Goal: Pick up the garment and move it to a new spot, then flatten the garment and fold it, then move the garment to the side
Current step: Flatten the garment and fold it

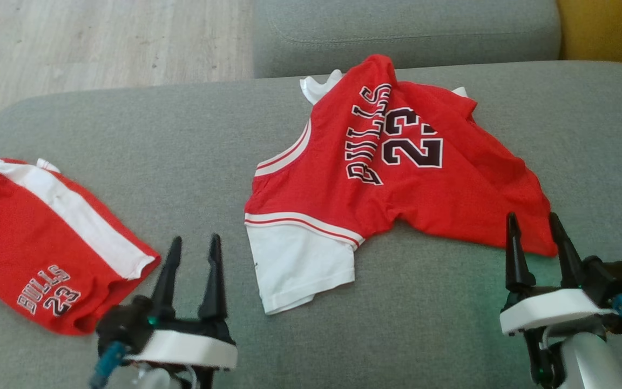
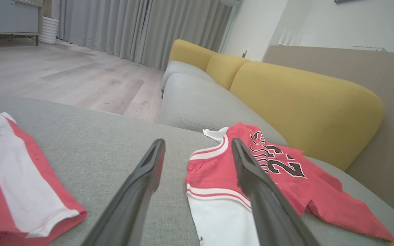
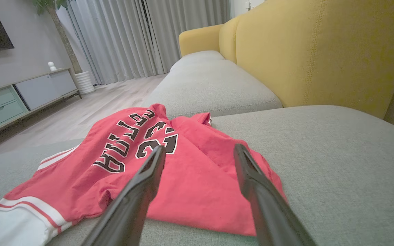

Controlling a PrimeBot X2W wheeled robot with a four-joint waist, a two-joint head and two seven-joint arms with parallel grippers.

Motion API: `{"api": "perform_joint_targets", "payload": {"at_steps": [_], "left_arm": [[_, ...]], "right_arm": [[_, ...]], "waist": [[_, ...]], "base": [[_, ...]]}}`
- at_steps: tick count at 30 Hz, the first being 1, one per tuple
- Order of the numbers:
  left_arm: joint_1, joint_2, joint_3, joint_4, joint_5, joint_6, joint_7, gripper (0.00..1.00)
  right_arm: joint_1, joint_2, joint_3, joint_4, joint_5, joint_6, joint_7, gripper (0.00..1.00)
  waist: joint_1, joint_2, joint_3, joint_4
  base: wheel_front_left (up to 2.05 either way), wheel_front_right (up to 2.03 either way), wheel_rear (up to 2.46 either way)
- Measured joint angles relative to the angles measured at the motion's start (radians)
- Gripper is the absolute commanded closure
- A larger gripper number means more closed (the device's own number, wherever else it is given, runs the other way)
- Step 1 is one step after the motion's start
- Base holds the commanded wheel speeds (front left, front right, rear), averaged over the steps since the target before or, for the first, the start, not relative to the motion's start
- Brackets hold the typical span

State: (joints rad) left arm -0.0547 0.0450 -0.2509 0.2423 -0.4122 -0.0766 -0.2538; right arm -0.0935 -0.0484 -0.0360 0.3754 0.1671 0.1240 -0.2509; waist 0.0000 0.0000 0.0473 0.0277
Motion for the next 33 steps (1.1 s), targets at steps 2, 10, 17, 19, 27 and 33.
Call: {"api": "perform_joint_targets", "payload": {"at_steps": [2, 10, 17, 19, 27, 33], "left_arm": [[-0.001, 0.001, -0.019, 0.031, 0.010, -0.007, 0.000, 0.00], [-0.023, 0.002, -0.134, 0.250, -0.015, -0.002, 0.046, 0.00], [-0.087, 0.001, -0.204, 0.338, -0.052, 0.008, 0.142, 0.00], [-0.090, 0.000, -0.211, 0.345, -0.058, 0.027, 0.157, 0.00], [-0.128, 0.001, -0.235, 0.366, -0.064, 0.059, 0.168, 0.00], [-0.149, 0.006, -0.264, 0.380, -0.072, 0.026, 0.199, 1.00]], "right_arm": [[-0.001, 0.001, 0.001, -0.012, 0.000, 0.000, 0.000, 0.00], [-0.003, 0.001, -0.002, -0.022, 0.000, 0.000, 0.000, 0.00], [-0.006, 0.001, -0.003, -0.023, 0.000, 0.000, 0.000, 0.00], [-0.011, 0.001, -0.004, -0.023, 0.000, 0.000, 0.000, 0.00], [-0.023, 0.001, -0.003, -0.041, 0.000, 0.000, 0.000, 0.00], [-0.024, 0.002, -0.040, -0.040, 0.000, 0.000, 0.000, 0.00]], "waist": [[0.0000, 0.0000, 0.003, -0.006], [0.0001, 0.0000, 0.023, -0.035], [0.0001, 0.0000, 0.046, -0.063], [0.0001, 0.0000, 0.053, -0.070], [0.0001, 0.0000, 0.071, -0.085], [0.0001, 0.0000, 0.072, -0.079]], "base": [[0.00, 0.00, 0.00], [0.00, 0.00, 0.00], [0.00, 0.00, 0.00], [0.00, 0.00, 0.00], [0.00, 0.00, 0.00], [0.00, 0.00, 0.00]]}}
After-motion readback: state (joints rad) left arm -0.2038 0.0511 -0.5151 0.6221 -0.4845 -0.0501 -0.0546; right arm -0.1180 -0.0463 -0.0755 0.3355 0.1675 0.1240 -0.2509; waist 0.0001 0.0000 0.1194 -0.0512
